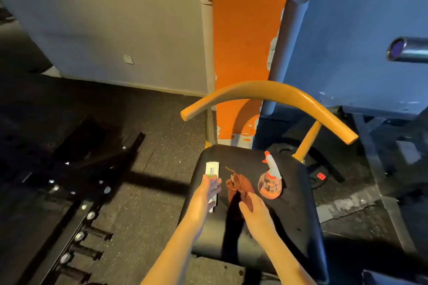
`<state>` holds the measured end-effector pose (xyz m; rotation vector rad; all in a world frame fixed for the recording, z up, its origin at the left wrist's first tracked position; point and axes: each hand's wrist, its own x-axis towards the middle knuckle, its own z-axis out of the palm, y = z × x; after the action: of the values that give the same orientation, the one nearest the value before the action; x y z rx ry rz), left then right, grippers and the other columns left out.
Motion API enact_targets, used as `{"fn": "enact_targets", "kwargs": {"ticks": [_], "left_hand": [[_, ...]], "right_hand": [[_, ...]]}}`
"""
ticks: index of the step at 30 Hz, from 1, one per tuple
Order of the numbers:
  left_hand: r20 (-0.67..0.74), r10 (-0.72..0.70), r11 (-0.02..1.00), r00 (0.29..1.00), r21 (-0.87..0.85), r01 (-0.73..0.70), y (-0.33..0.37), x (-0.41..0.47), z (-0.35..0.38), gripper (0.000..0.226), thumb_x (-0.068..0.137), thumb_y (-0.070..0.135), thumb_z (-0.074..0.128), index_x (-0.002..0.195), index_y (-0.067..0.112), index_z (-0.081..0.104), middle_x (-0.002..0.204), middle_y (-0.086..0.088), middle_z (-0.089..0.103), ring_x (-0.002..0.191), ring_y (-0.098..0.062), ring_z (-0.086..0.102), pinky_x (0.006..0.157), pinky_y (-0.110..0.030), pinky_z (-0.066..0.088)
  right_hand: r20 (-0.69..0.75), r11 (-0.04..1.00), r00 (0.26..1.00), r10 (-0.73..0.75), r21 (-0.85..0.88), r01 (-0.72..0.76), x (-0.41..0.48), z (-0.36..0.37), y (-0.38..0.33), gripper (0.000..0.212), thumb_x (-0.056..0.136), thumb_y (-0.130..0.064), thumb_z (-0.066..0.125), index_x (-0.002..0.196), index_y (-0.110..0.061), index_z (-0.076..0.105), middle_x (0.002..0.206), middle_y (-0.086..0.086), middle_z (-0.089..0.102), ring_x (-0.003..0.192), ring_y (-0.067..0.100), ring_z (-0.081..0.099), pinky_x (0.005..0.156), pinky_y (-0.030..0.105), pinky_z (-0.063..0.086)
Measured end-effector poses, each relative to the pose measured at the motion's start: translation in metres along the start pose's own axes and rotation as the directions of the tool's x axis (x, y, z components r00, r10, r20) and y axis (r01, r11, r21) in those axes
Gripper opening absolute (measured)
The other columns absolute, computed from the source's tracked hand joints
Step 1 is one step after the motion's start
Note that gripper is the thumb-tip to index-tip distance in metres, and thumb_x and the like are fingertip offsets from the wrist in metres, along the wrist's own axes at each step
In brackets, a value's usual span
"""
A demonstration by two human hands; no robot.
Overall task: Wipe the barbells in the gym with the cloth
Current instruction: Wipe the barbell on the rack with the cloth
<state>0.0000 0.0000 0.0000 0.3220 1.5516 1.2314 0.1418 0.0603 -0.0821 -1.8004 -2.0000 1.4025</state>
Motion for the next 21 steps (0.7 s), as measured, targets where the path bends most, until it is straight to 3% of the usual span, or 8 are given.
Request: {"fn": "enact_targets", "kwargs": {"ticks": [6, 10, 16, 18, 21], "left_hand": [[-0.021, -0.026, 1.0, 0.999, 0.005, 0.026, -0.04, 0.045, -0.012, 0.052, 0.103, 0.043, 0.023, 0.143, 0.014, 0.041, 0.145, -0.004, 0.048, 0.136, -0.02, 0.041, 0.114, -0.043, 0.023], [-0.018, -0.017, 0.999, 1.0, 0.037, 0.017, -0.058, 0.065, -0.02, 0.052, 0.104, 0.041, 0.023, 0.145, 0.013, 0.039, 0.145, -0.004, 0.047, 0.138, -0.021, 0.039, 0.116, -0.045, 0.02], [-0.025, 0.018, 0.999, 1.0, 0.049, -0.017, -0.072, 0.08, -0.023, 0.048, 0.104, 0.038, 0.03, 0.144, 0.015, 0.04, 0.137, -0.002, 0.05, 0.127, -0.015, 0.043, 0.108, -0.037, 0.027], [-0.026, 0.023, 0.998, 0.999, 0.058, -0.021, -0.075, 0.084, -0.025, 0.047, 0.104, 0.037, 0.031, 0.144, 0.014, 0.04, 0.129, 0.0, 0.05, 0.121, -0.014, 0.045, 0.102, -0.033, 0.029], [-0.03, 0.021, 0.997, 0.999, 0.071, -0.019, -0.077, 0.084, -0.026, 0.051, 0.1, 0.044, 0.04, 0.141, 0.014, 0.043, 0.121, 0.002, 0.05, 0.108, -0.009, 0.048, 0.093, -0.028, 0.028]], "right_hand": [[0.069, 0.936, 0.991, 0.11, -0.343, -0.08, 0.048, 0.038, 0.026, 0.074, 0.1, -0.057, 0.035, 0.157, -0.02, 0.005, 0.164, 0.009, 0.002, 0.15, 0.031, 0.008, 0.119, 0.046, 0.016], [0.021, 0.916, 0.995, 0.095, -0.393, -0.079, 0.071, 0.054, 0.035, 0.08, 0.098, -0.06, 0.036, 0.157, -0.02, -0.001, 0.163, 0.014, -0.006, 0.15, 0.034, 0.004, 0.119, 0.046, 0.012], [-0.088, 0.91, 0.995, 0.051, -0.405, -0.082, 0.103, 0.076, 0.048, 0.081, 0.094, -0.057, 0.048, 0.154, -0.022, 0.007, 0.161, 0.017, 0.001, 0.146, 0.037, 0.016, 0.117, 0.044, 0.028], [-0.136, 0.885, 0.99, 0.032, -0.457, -0.092, 0.106, 0.079, 0.05, 0.07, 0.095, -0.049, 0.052, 0.15, -0.023, 0.019, 0.156, 0.017, 0.014, 0.14, 0.036, 0.025, 0.112, 0.04, 0.035], [-0.196, 0.881, 0.979, -0.051, -0.47, -0.048, 0.103, 0.075, 0.052, 0.04, 0.098, -0.026, 0.051, 0.136, -0.018, 0.039, 0.135, 0.014, 0.037, 0.122, 0.031, 0.04, 0.094, 0.033, 0.045]]}}
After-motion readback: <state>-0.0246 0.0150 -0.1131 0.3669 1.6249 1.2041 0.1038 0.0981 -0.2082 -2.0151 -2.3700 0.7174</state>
